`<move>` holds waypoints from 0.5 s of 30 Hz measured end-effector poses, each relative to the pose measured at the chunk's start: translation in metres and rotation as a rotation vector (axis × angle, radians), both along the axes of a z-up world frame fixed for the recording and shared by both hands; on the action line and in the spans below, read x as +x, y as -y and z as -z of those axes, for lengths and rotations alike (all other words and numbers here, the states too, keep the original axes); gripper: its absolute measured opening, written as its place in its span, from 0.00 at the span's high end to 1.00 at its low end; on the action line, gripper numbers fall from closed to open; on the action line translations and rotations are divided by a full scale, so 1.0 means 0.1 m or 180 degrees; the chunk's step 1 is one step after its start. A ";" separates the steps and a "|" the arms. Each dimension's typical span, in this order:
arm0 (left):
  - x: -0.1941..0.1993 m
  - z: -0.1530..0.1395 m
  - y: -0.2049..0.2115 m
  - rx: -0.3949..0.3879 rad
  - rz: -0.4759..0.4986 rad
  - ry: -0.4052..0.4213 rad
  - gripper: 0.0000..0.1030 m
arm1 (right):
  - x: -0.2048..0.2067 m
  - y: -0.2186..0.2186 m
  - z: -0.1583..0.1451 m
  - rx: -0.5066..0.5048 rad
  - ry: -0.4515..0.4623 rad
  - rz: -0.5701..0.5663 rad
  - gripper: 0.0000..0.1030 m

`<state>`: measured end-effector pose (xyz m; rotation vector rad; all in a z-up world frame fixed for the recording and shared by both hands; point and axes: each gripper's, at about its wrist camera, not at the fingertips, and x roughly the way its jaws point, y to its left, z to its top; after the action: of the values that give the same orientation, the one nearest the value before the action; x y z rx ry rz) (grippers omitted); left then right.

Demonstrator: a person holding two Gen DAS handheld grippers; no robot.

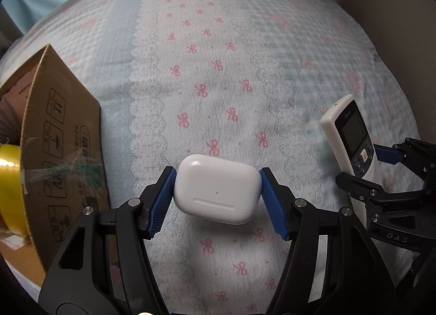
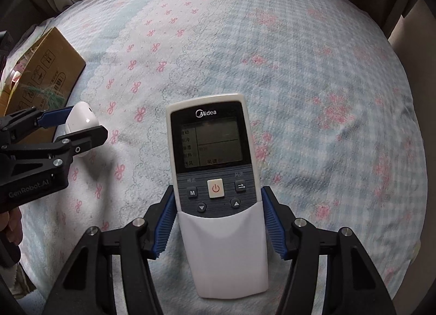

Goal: Organize rigid objects
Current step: 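Carry the earbud case and remote to the box and open both tools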

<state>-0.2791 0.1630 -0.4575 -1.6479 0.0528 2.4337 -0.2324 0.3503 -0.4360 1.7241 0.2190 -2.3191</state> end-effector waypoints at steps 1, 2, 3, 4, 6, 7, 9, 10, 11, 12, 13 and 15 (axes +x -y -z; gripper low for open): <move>0.02 -0.06 0.00 0.0005 -0.0003 -0.0024 0.42 | 0.03 0.00 -0.04 -0.0015 -0.0012 0.0010 0.46; 0.05 -0.12 0.00 0.0016 -0.0007 -0.0048 0.42 | 0.05 0.00 -0.09 -0.0025 -0.0027 0.0021 0.46; 0.07 -0.18 0.01 0.0027 -0.0011 -0.0069 0.42 | 0.08 0.00 -0.15 -0.0027 -0.0045 0.0037 0.47; 0.09 -0.25 0.02 0.0035 -0.0012 -0.0082 0.42 | 0.11 0.00 -0.21 -0.0030 -0.0056 0.0052 0.47; 0.15 -0.42 0.04 0.0053 -0.0033 -0.0116 0.42 | 0.16 0.02 -0.35 -0.0058 -0.0079 0.0094 0.47; 0.17 -0.52 0.06 0.0077 -0.0045 -0.0137 0.42 | 0.15 0.03 -0.43 -0.0078 -0.0089 0.0124 0.47; 0.22 -0.73 0.11 0.0092 -0.0069 -0.0205 0.42 | 0.12 0.16 -0.63 -0.0134 -0.0116 0.0184 0.47; 0.25 -0.85 0.14 0.0105 -0.0076 -0.0239 0.42 | 0.07 0.24 -0.72 -0.0159 -0.0139 0.0210 0.47; 0.26 -0.95 0.18 0.0119 -0.0083 -0.0262 0.42 | 0.10 0.27 -0.80 -0.0181 -0.0165 0.0235 0.48; 0.30 -1.05 0.22 0.0132 -0.0097 -0.0293 0.42 | 0.09 0.29 -0.89 -0.0202 -0.0190 0.0258 0.48; 0.33 -1.16 0.26 0.0151 -0.0109 -0.0326 0.42 | 0.13 0.29 -0.98 -0.0226 -0.0220 0.0288 0.48; 0.41 -1.38 0.36 0.0176 -0.0124 -0.0391 0.42 | 0.21 0.32 -1.18 -0.0280 -0.0284 0.0355 0.50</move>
<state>-0.2384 0.1270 -0.3191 -1.4890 -0.0286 2.5390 -0.2112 0.3187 -0.3182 1.6320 0.0364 -2.4482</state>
